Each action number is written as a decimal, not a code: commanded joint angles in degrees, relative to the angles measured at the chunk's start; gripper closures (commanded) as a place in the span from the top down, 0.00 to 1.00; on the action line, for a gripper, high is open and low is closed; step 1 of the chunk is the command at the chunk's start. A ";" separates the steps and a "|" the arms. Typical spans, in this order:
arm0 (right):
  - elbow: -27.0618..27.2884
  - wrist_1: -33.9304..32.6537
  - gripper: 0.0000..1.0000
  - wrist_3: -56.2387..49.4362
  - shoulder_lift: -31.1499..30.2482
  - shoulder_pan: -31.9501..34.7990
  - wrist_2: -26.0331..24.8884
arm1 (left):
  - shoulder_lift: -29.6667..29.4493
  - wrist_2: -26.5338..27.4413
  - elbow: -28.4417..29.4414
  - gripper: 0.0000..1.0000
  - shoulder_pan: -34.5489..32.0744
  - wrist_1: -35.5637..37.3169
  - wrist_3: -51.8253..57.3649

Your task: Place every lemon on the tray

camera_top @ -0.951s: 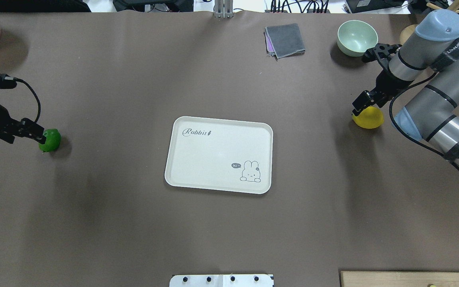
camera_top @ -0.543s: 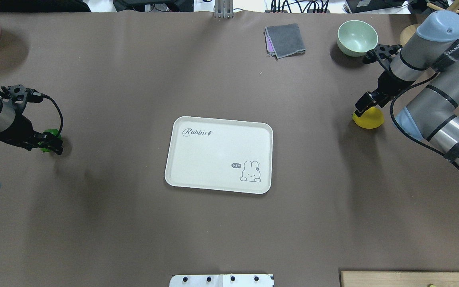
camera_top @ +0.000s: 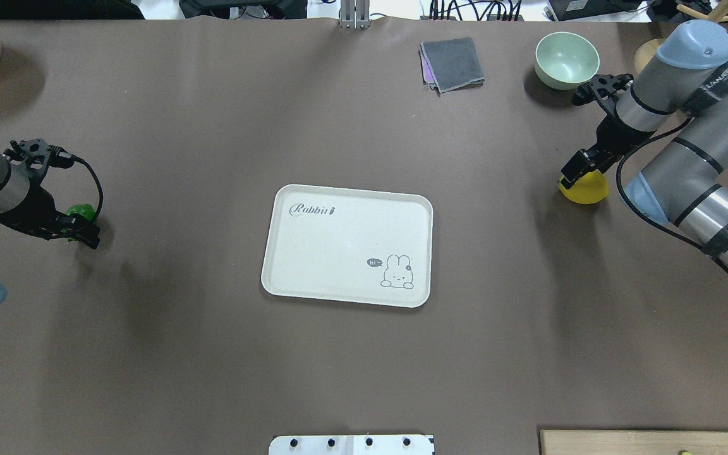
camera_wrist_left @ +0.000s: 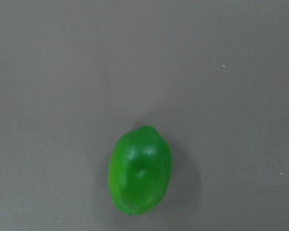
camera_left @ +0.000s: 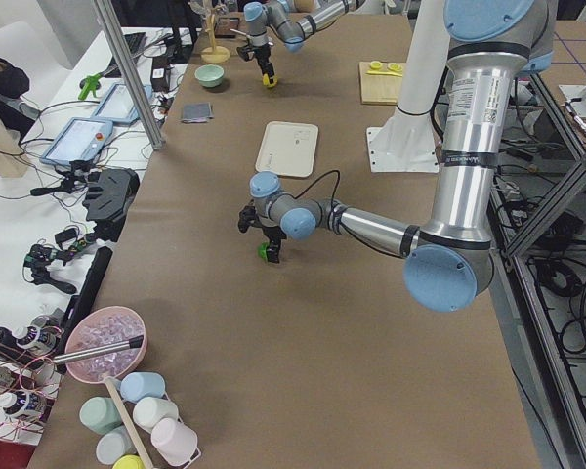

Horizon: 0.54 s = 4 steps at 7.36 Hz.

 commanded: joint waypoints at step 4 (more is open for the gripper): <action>0.14 -0.61 0.07 -1.58 0.08 0.40 0.91 | -4.06 -0.41 4.54 0.50 -1.13 0.05 1.83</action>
